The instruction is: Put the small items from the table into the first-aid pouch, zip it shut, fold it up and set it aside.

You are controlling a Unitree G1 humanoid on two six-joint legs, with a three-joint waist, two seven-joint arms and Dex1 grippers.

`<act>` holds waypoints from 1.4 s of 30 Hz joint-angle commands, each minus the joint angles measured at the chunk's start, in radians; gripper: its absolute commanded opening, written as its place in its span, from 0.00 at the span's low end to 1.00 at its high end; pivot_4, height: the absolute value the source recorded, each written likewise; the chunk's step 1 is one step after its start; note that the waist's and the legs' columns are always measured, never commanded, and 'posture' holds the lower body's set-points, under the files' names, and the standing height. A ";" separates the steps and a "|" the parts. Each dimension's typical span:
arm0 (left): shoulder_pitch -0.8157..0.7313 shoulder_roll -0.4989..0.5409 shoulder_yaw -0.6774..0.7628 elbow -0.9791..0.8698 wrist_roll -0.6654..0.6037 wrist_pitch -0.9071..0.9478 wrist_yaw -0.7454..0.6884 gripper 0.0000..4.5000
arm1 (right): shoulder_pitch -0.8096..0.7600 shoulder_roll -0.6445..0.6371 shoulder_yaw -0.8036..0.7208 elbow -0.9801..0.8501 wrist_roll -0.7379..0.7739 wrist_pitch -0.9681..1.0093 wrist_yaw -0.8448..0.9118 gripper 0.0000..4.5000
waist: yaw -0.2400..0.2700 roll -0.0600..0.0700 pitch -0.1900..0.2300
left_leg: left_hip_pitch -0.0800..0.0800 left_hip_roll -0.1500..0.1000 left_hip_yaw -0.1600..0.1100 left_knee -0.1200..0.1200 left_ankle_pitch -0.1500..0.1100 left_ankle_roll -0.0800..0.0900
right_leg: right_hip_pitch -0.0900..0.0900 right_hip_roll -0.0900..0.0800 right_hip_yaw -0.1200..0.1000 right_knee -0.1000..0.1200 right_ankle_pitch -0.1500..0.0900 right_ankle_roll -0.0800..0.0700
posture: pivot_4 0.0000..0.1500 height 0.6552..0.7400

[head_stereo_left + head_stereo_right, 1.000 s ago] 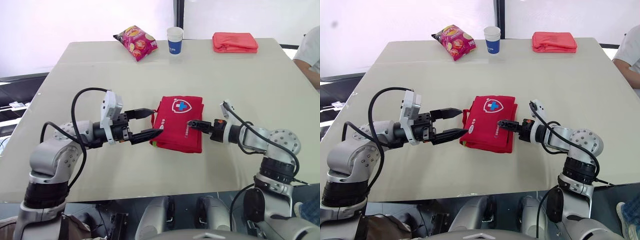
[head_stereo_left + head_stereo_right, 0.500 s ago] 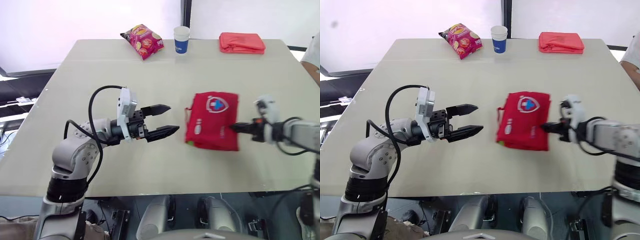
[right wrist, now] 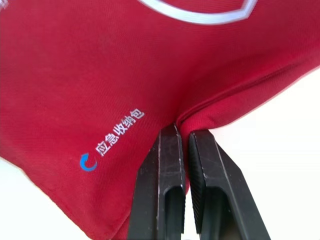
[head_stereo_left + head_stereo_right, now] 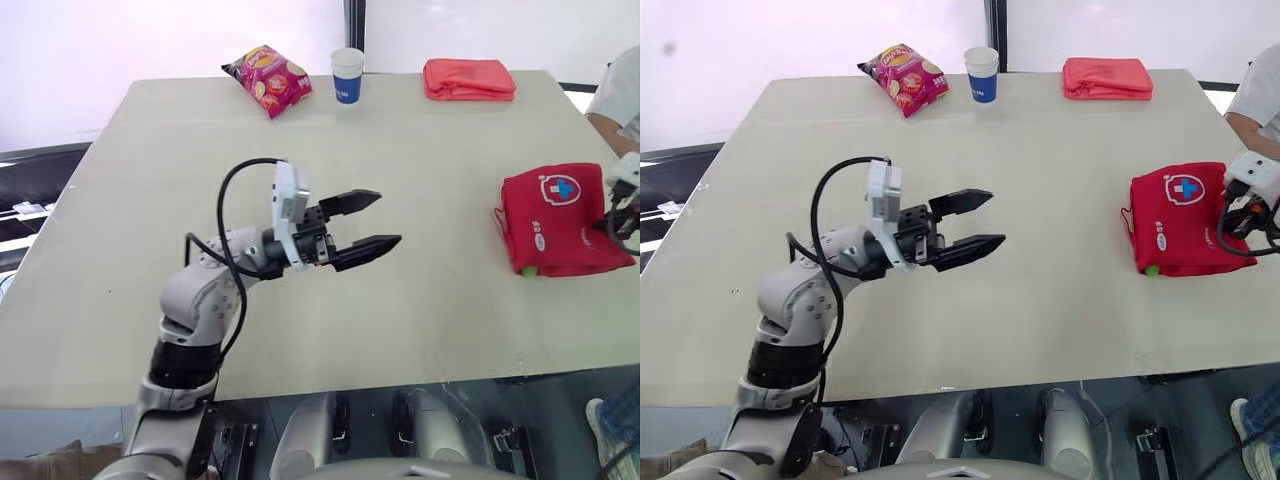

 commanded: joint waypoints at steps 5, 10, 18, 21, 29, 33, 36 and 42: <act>-0.037 0.005 0.014 0.015 0.006 -0.048 -0.023 1.00 | -0.002 -0.042 -0.107 0.124 -0.063 -0.173 -0.068 0.42 | 0.025 0.000 0.000 | 0.000 0.000 -0.001 -0.001 0.000 -0.001 | 0.001 0.000 -0.002 -0.001 0.000 0.000 | 1.00 1.00; -0.036 0.009 0.021 0.030 -0.004 -0.051 -0.033 1.00 | 0.311 -0.171 -0.434 -0.198 0.154 -0.159 -0.076 0.92 | 0.029 0.001 0.001 | -0.001 -0.001 -0.001 0.001 0.000 -0.001 | 0.002 -0.001 -0.003 -0.002 0.000 0.000 | 1.00 1.00; -0.054 -0.075 0.073 0.149 0.046 -0.054 0.149 1.00 | 0.721 0.216 -1.009 -1.030 0.481 0.013 -0.497 0.99 | 0.023 -0.001 0.001 | 0.005 0.006 -0.002 0.004 0.000 -0.008 | 0.006 0.000 -0.007 0.002 0.000 0.004 | 1.00 1.00; -0.064 -0.116 0.079 0.181 0.114 -0.108 0.244 1.00 | 0.717 0.385 -0.915 -1.211 0.498 0.068 -0.638 0.99 | 0.028 -0.001 0.001 | 0.003 0.005 -0.003 0.005 0.000 -0.008 | 0.003 0.000 -0.007 0.005 0.000 0.003 | 1.00 1.00; 0.036 -0.013 0.097 0.167 0.138 -0.140 0.142 1.00 | 0.755 0.570 -0.616 -1.271 0.453 -0.012 -0.600 0.99 | 0.027 -0.002 0.001 | 0.000 0.003 -0.001 0.005 0.002 -0.004 | 0.000 0.000 -0.005 0.004 0.002 -0.001 | 1.00 1.00; 0.155 0.097 0.166 0.113 0.087 -0.100 0.068 1.00 | 0.927 0.520 -0.658 -1.245 0.464 -0.134 -0.469 0.99 | 0.030 -0.002 0.001 | 0.000 0.003 -0.002 0.005 0.002 -0.004 | 0.001 0.000 -0.006 0.003 0.000 0.002 | 1.00 1.00; 0.283 0.188 0.225 0.064 0.064 -0.079 0.020 1.00 | 1.071 0.478 -0.755 -1.250 0.510 -0.193 -0.387 0.99 | 0.026 -0.002 0.001 | 0.000 0.003 -0.002 0.005 0.000 -0.008 | 0.001 -0.001 -0.005 0.003 0.000 0.002 | 1.00 1.00; 0.490 0.302 0.343 0.026 0.034 -0.068 -0.051 1.00 | 1.277 0.419 -0.895 -1.238 0.540 -0.272 -0.276 0.99 | 0.025 -0.001 0.001 | 0.002 0.004 -0.003 0.002 -0.001 -0.008 | 0.000 -0.001 -0.005 0.003 -0.002 0.000 | 1.00 1.00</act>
